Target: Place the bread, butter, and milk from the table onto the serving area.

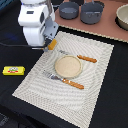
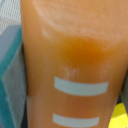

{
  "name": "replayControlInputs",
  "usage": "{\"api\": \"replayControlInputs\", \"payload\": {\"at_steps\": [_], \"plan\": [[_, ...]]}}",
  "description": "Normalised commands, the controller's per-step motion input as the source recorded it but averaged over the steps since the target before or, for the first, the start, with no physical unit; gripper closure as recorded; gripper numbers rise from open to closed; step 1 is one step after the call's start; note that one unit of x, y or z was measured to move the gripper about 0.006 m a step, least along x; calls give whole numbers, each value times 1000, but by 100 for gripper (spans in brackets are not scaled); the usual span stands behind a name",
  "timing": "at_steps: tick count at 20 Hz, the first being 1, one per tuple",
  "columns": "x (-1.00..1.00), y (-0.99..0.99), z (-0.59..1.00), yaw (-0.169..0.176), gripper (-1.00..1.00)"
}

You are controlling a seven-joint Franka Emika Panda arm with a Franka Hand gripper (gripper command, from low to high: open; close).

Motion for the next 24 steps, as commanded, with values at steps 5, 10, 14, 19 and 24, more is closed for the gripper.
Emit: {"api": "replayControlInputs", "payload": {"at_steps": [5, 10, 14, 19, 24], "plan": [[1000, -146, 287, -35, 100], [1000, -143, 359, -46, 100], [1000, -121, 250, -44, 100], [1000, -105, 106, -43, 100], [1000, -69, 98, -41, 100]]}}
